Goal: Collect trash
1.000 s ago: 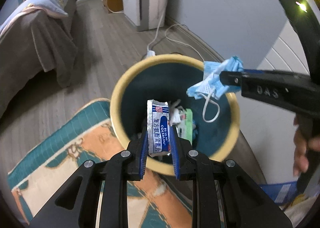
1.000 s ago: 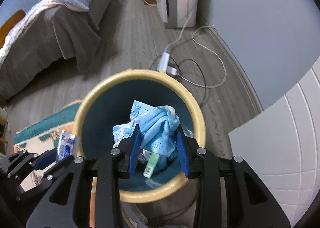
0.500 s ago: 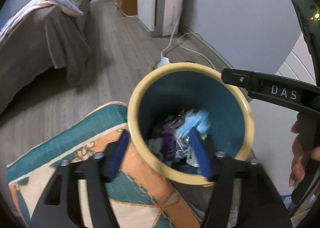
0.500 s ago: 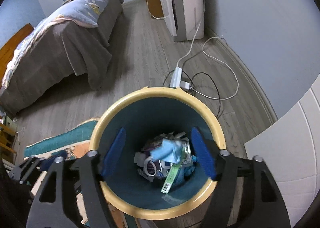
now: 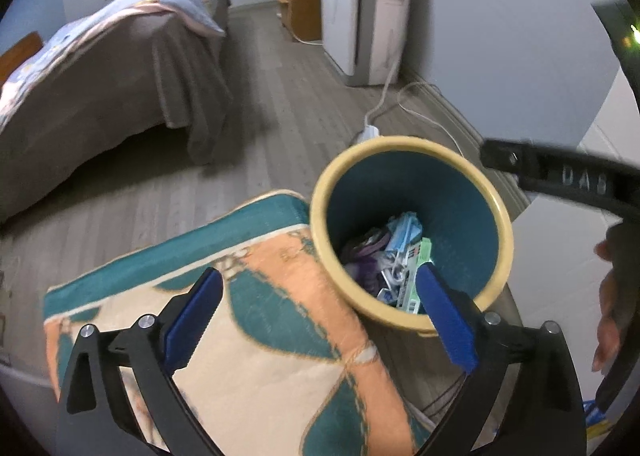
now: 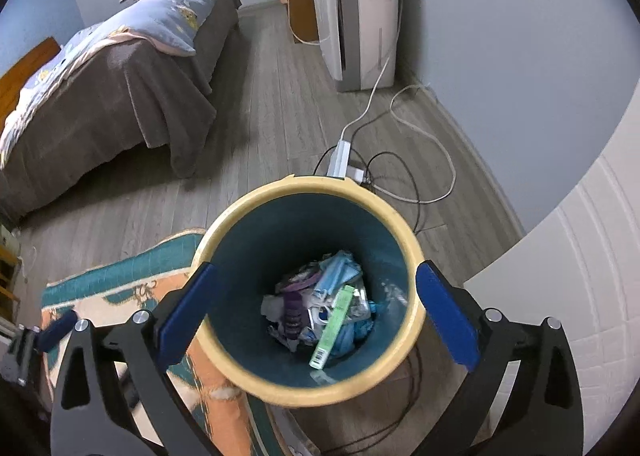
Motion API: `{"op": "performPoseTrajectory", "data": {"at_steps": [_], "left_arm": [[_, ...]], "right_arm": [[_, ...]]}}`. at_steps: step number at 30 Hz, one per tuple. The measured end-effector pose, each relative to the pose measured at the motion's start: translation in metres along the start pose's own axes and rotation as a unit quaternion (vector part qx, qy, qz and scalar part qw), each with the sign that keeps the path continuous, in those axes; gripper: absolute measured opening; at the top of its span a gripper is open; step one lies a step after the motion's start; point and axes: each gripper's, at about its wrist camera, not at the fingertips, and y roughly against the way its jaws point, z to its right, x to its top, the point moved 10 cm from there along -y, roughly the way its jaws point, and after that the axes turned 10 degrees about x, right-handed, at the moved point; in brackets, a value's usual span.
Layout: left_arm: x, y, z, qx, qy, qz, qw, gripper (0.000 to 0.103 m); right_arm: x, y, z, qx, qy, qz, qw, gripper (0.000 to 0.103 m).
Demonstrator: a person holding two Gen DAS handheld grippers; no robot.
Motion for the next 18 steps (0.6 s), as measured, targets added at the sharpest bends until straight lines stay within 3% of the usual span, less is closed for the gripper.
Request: {"op": "performPoseTrajectory", "data": {"at_steps": [8, 15, 17, 18], "left_arm": [[0.002, 0.069, -0.030, 0.027, 0.030, 0.059, 0.9975, 0.098], [-0.014, 0.114, -0.040, 0.088, 0.047, 0.076, 0.9921, 0.098], [-0.017, 0.127, -0.036, 0.076, 0.054, 0.087, 0.9918, 0.098], [-0.019, 0.137, -0.031, 0.051, 0.059, 0.099, 0.9920, 0.098]], "right_arm": [[-0.024, 0.058, -0.007, -0.010, 0.014, 0.028, 0.999, 0.097], [-0.043, 0.117, -0.014, -0.008, 0.047, 0.073, 0.996, 0.097], [-0.049, 0.133, -0.015, -0.011, 0.060, 0.089, 0.994, 0.097], [-0.053, 0.140, -0.017, -0.007, 0.069, 0.099, 0.993, 0.097]]}}
